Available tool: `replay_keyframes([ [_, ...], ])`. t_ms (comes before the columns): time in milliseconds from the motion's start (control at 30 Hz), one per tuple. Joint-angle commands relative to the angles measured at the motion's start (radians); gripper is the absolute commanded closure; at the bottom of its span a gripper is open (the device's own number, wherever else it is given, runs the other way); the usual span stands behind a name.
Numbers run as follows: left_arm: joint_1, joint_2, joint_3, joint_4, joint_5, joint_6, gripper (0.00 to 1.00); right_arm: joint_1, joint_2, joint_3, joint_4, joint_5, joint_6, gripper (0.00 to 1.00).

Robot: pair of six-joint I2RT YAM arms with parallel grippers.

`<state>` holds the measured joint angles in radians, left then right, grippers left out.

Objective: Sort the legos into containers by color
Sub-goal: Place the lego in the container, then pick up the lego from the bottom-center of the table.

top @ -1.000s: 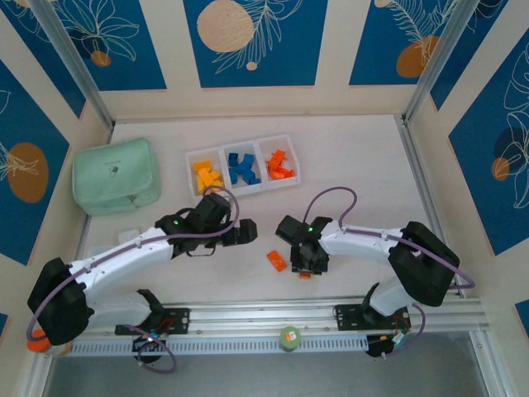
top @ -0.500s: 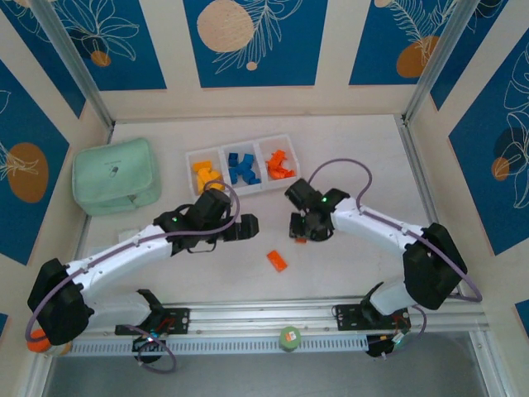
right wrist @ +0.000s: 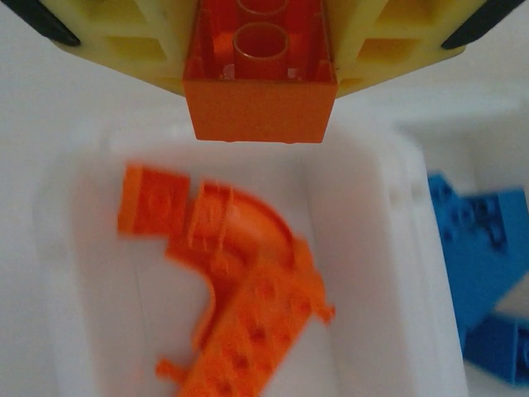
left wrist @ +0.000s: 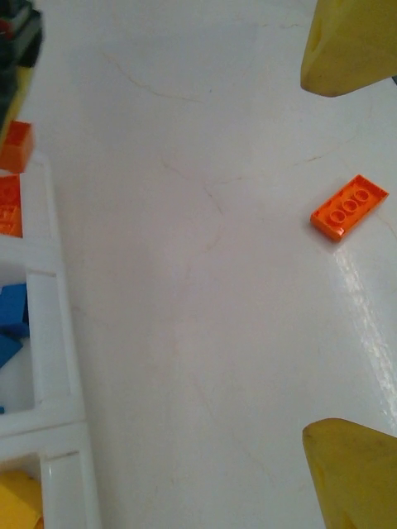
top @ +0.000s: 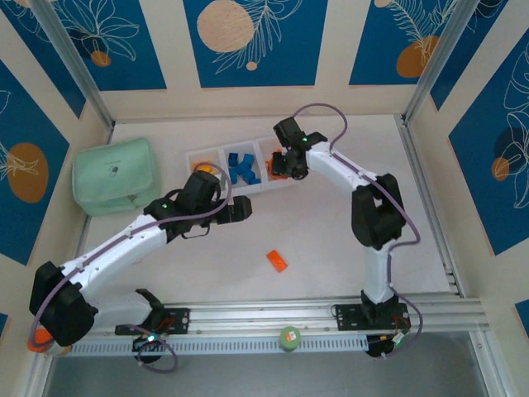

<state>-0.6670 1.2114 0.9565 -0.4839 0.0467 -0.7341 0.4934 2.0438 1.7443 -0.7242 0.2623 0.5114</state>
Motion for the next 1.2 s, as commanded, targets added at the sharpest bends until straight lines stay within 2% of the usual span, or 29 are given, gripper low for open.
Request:
replay_keyframes([
  [0,0.027,0.004,0.031,-0.026,0.028,0.036,0.01,-0.018,0.103,0.146,-0.049,0.0,-0.054,0.63],
  [100,0.042,0.006,0.026,-0.017,0.036,0.034,0.01,-0.033,0.183,0.25,-0.078,0.024,-0.065,0.6],
  [200,0.05,0.006,0.019,-0.012,0.041,0.035,0.01,-0.046,0.226,0.326,-0.108,0.029,-0.068,0.51],
  [367,0.061,0.006,0.014,-0.009,0.048,0.033,0.01,-0.049,0.218,0.367,-0.133,0.021,-0.079,0.46],
  [567,0.064,0.005,0.034,-0.025,0.06,0.039,0.01,-0.029,0.094,0.245,-0.087,-0.007,-0.075,0.42],
  [667,0.064,-0.008,0.028,-0.026,0.069,0.036,0.01,-0.013,0.015,0.148,-0.06,-0.056,-0.083,0.4],
  [900,0.061,-0.071,-0.033,-0.039,0.094,0.015,0.01,0.058,-0.18,-0.098,-0.046,-0.081,-0.076,0.35],
  [1167,0.048,-0.156,-0.118,-0.096,0.104,-0.002,0.01,0.192,-0.343,-0.353,-0.07,-0.011,-0.02,0.3],
])
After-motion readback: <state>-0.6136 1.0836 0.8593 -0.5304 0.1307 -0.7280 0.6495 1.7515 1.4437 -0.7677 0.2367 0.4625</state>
